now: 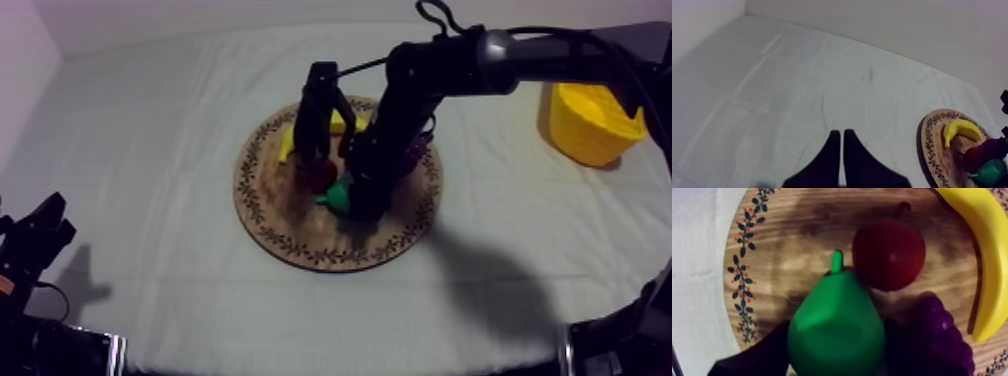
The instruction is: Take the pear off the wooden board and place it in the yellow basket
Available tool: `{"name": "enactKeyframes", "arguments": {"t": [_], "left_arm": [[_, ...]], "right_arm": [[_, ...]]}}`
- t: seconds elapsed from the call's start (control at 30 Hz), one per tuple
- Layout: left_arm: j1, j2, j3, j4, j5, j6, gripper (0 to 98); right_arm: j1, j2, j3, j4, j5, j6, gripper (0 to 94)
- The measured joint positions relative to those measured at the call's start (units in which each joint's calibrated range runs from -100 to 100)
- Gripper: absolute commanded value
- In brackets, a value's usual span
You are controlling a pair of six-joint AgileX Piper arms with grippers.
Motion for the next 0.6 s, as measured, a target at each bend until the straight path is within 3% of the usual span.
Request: {"name": "enactKeyframes", "arguments": {"t": [0.3,0.6], "left_arm": [[0.00,0.00,0.00,0.00,0.00,0.00,0.1],[0.00,0.00,0.00,0.00,0.00,0.00,0.1]], "right_arm": [[3.85,-9.23,0.87,1.71,4.47,-0.68,42.4],[13.39,-25.10,0.94,1.90,10.07,-0.27,41.9]]}}
